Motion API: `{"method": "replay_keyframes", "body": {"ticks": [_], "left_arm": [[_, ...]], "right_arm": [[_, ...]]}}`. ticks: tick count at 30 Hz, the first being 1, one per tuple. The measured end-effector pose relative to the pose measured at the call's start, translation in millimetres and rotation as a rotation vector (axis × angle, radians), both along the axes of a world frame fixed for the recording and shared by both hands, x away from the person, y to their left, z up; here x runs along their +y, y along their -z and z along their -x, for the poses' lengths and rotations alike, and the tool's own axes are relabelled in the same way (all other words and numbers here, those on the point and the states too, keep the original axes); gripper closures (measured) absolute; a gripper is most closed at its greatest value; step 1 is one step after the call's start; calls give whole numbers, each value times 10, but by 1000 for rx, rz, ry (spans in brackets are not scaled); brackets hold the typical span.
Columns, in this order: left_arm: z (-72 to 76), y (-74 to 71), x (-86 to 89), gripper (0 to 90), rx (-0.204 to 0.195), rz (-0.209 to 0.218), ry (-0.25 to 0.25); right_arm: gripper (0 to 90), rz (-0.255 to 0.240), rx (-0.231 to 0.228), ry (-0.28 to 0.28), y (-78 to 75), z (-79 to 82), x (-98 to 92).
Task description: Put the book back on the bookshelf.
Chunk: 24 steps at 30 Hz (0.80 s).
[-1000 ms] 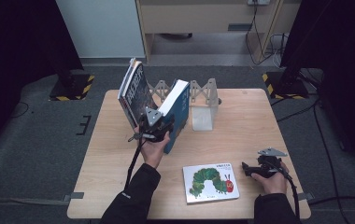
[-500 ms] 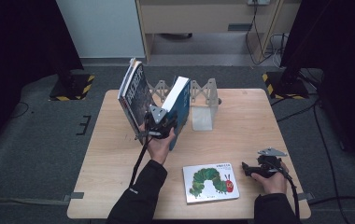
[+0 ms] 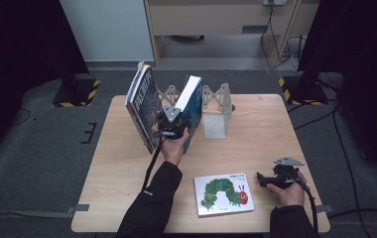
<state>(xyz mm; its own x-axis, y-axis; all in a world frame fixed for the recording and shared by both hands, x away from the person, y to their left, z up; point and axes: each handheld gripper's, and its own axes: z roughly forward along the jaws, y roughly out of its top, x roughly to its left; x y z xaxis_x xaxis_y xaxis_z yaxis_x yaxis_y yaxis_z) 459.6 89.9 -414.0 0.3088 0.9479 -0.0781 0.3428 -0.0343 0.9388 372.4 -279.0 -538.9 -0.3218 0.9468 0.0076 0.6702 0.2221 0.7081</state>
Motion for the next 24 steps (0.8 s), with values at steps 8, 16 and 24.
{"method": "replay_keyframes", "body": {"ticks": [8, 16, 24], "left_arm": [[-128, -16, -110, 590, 18, 6, -1], [-154, 14, -82, 578, 4, 15, 15], [68, 107, 61, 545, -10, 29, 59]], "right_arm": [[30, 0, 0, -1, 0, -1, 0], [30, 0, 0, -1, 0, 0, 1], [30, 0, 0, -1, 0, 0, 1]]}}
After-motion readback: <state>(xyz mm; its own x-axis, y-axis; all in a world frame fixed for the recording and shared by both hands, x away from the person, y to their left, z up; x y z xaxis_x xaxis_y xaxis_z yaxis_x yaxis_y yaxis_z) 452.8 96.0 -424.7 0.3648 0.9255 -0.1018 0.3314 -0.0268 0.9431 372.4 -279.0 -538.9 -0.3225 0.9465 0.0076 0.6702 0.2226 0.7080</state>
